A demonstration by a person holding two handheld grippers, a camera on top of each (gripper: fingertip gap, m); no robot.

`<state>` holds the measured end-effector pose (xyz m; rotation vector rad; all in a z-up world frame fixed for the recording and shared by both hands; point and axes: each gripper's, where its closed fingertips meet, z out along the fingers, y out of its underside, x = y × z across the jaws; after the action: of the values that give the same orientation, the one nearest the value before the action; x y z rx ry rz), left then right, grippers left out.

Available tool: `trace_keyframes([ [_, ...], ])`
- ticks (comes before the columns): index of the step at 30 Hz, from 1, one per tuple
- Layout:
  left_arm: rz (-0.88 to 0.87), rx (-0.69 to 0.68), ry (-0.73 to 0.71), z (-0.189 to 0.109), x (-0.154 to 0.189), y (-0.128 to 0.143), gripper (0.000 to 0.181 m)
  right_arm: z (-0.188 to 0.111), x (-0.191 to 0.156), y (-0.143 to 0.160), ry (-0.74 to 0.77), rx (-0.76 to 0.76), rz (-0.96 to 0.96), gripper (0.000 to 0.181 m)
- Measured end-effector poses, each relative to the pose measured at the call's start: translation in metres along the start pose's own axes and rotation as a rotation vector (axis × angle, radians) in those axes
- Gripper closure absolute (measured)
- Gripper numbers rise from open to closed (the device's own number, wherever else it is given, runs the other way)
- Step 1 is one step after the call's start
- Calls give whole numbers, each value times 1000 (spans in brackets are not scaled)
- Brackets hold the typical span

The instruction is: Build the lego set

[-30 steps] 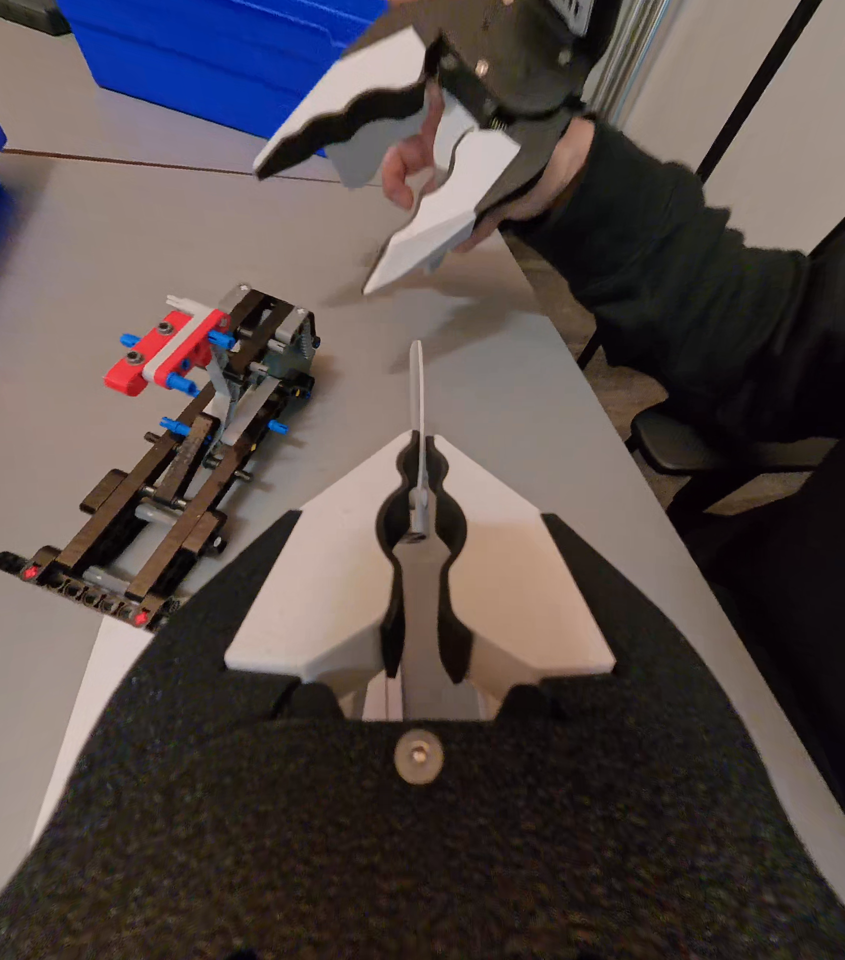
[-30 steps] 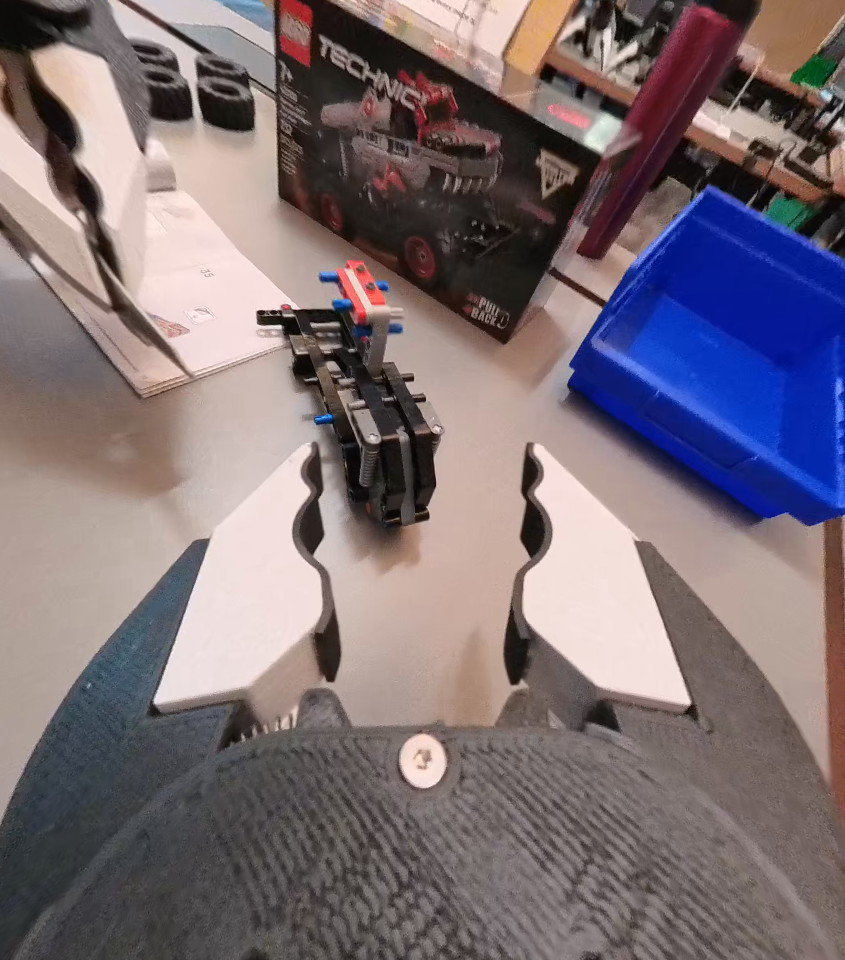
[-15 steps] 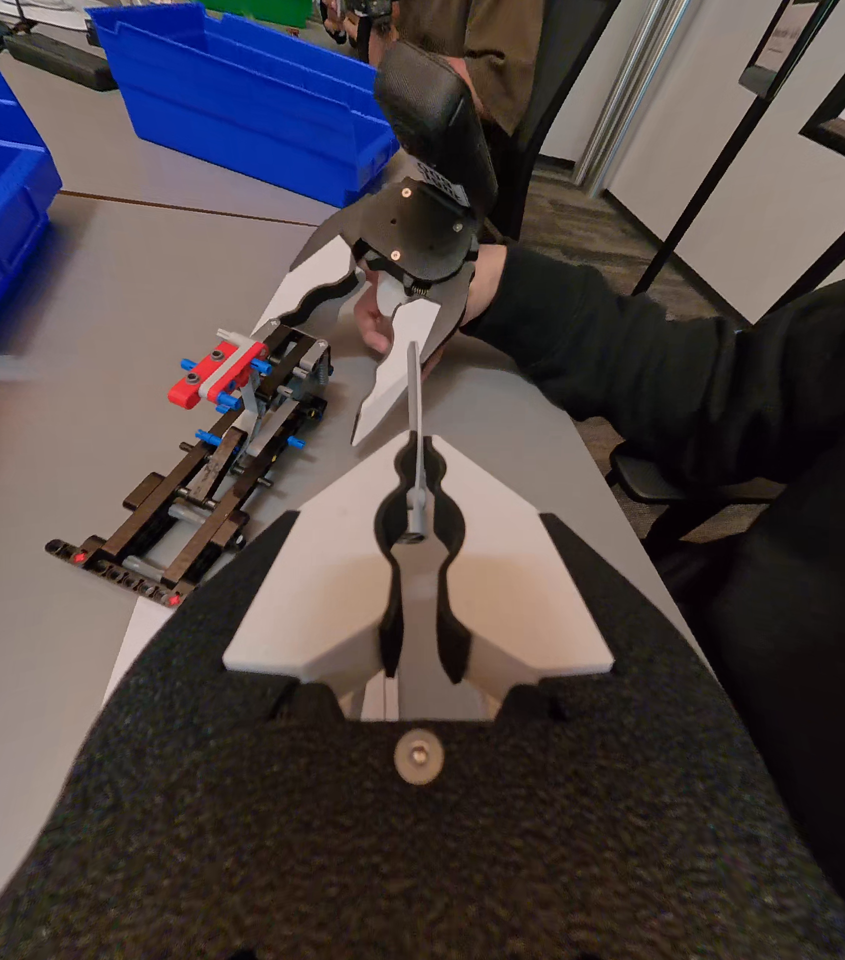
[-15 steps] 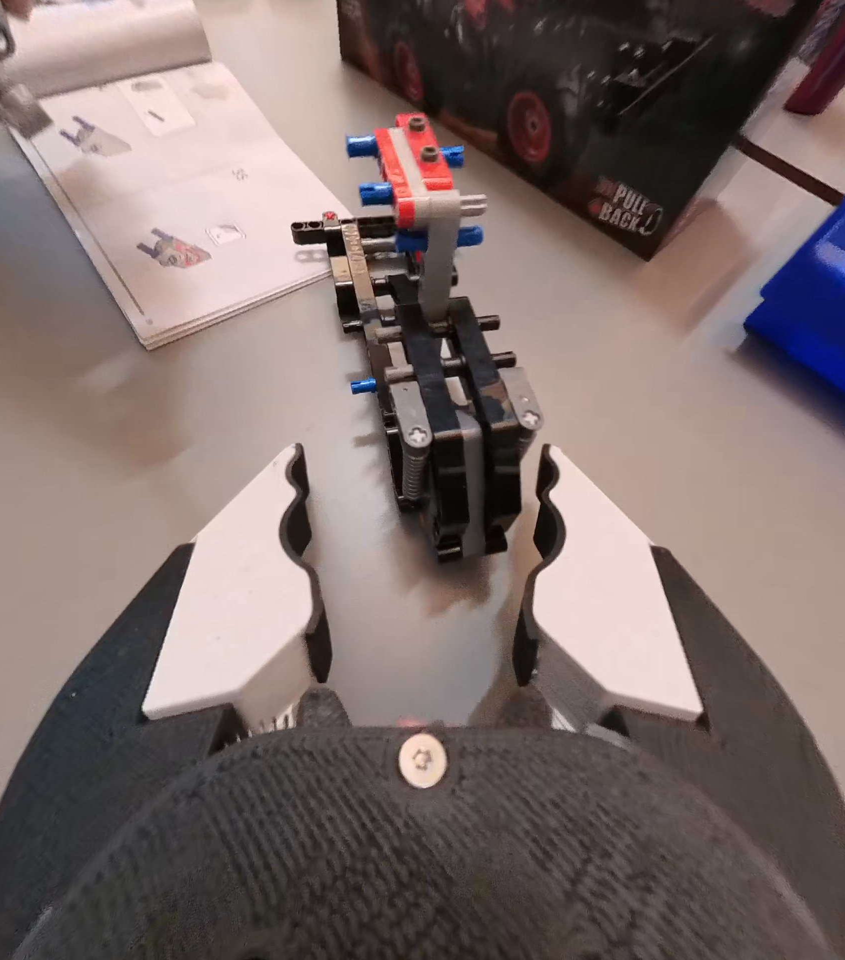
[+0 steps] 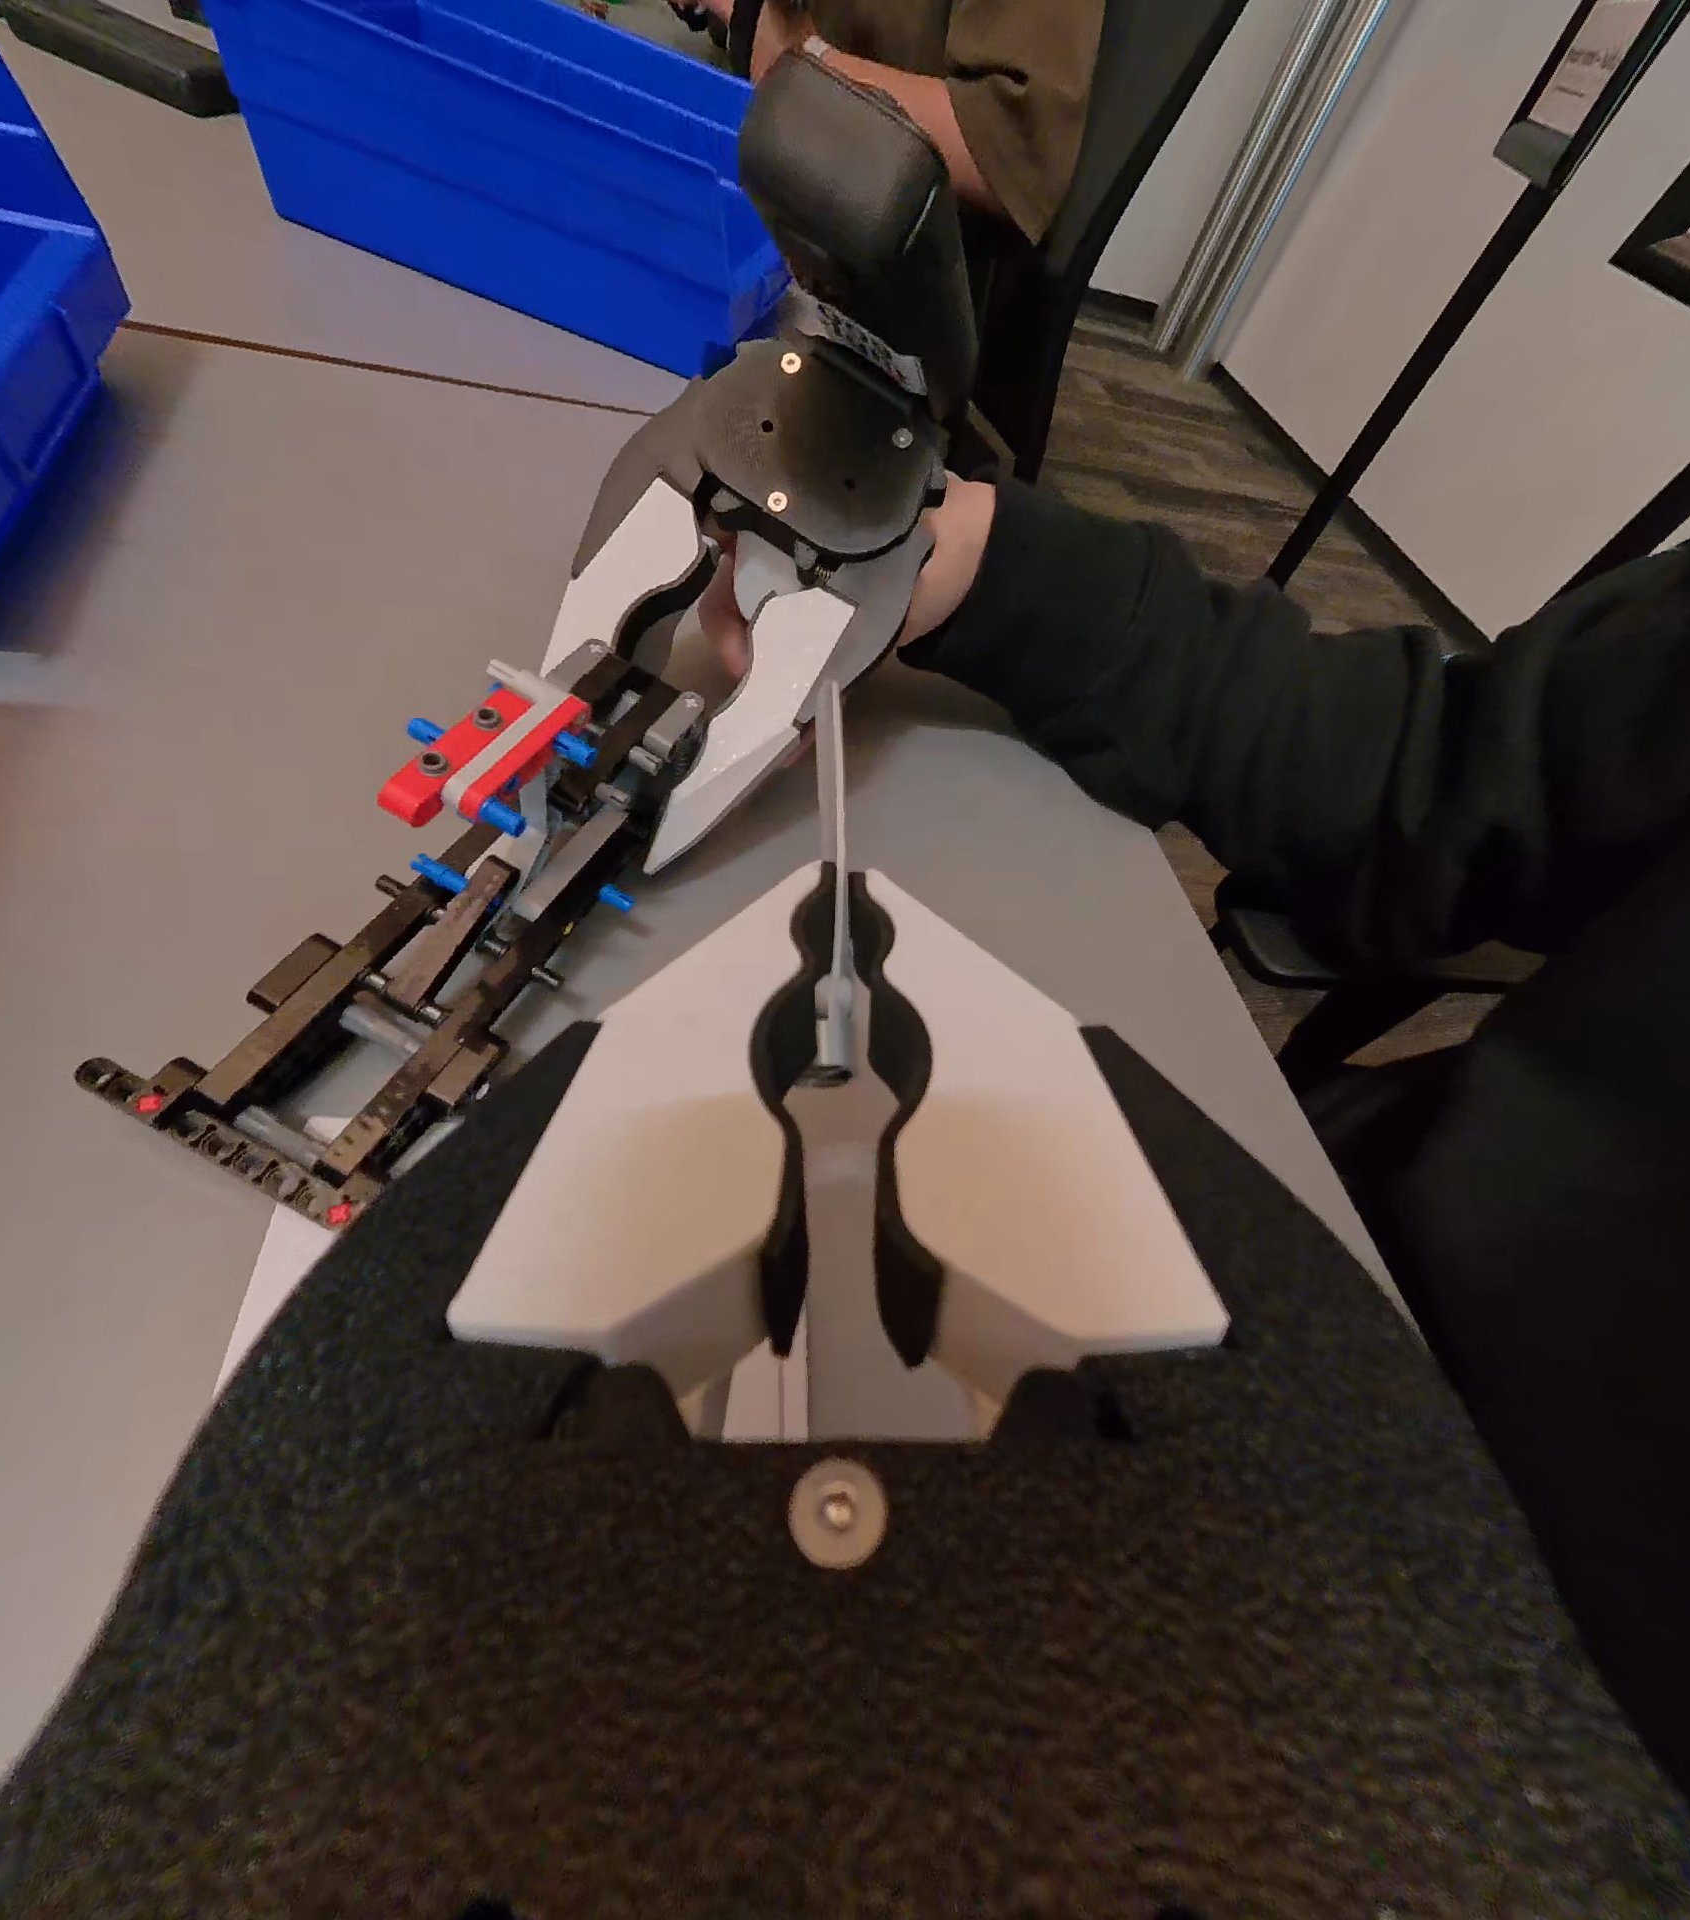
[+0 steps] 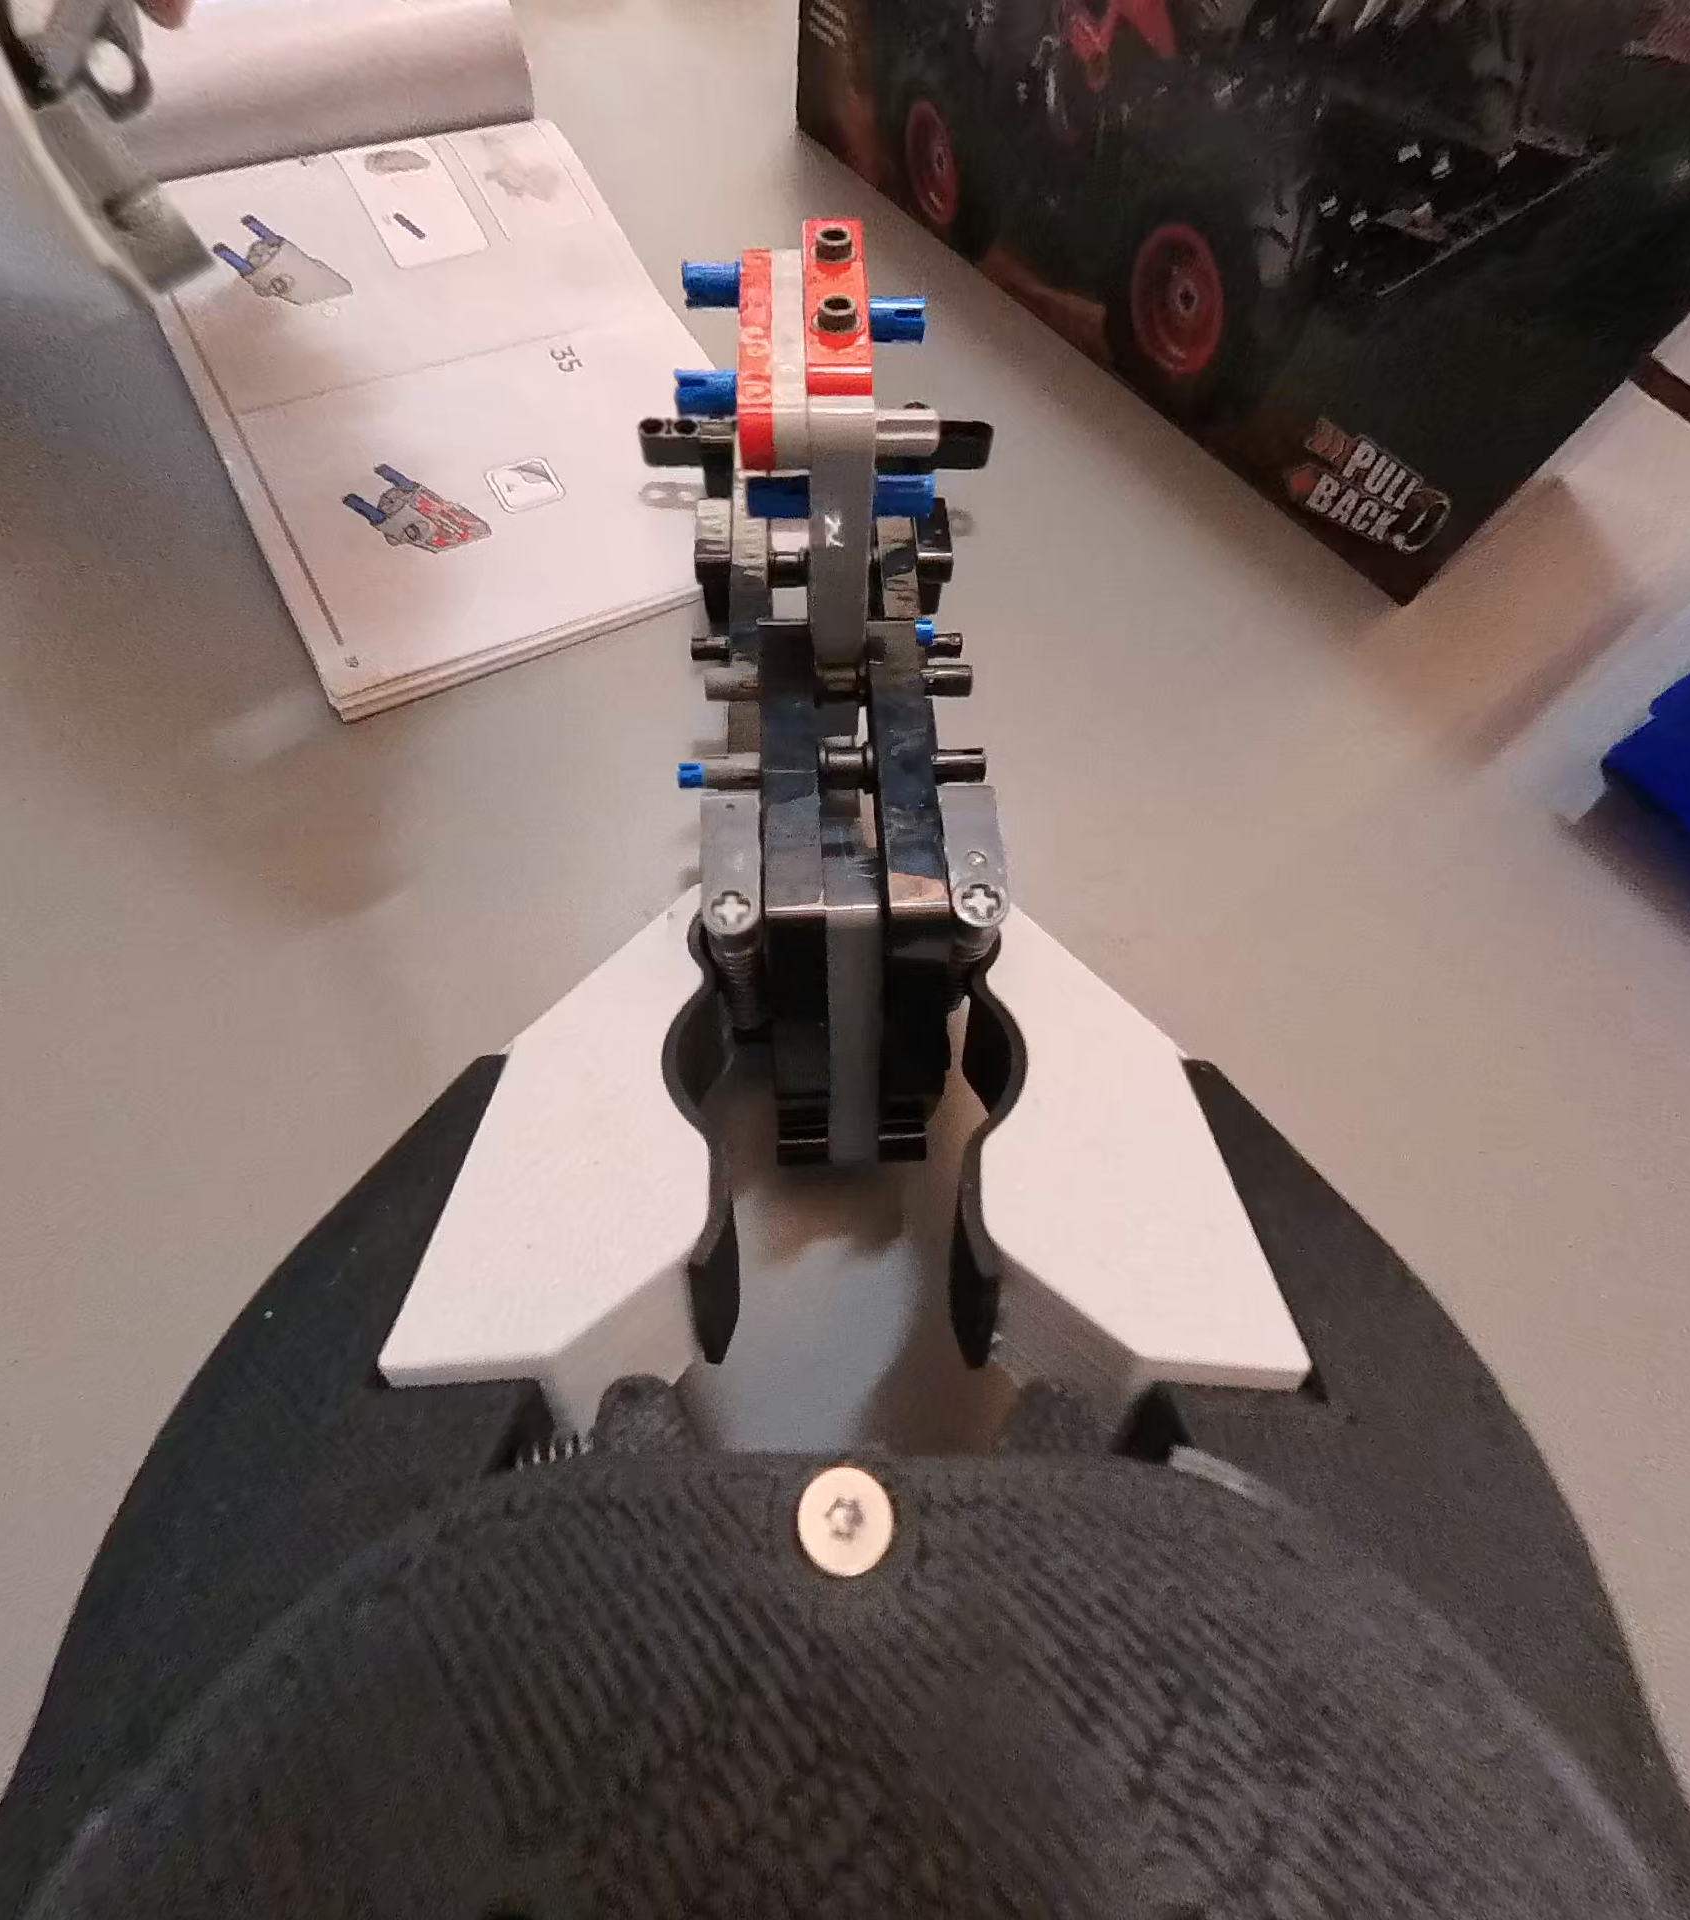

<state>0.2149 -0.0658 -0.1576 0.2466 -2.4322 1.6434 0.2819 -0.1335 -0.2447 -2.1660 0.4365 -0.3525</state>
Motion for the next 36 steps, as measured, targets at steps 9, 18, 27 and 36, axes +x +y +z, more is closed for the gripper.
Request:
trace_keyframes([
  [9,24,-1,-20,-6,3,-5,181,2,-10,-11,6,42,20,141],
  [18,56,-10,-19,-11,13,-12,181,2,-24,-21,22,28,-19,141],
  [27,41,-18,-2,-18,17,-12,181,-13,-23,-30,48,70,2,142],
  [36,69,-70,-2,-22,25,-7,181,-8,-45,-51,-1,117,-5,143],
])
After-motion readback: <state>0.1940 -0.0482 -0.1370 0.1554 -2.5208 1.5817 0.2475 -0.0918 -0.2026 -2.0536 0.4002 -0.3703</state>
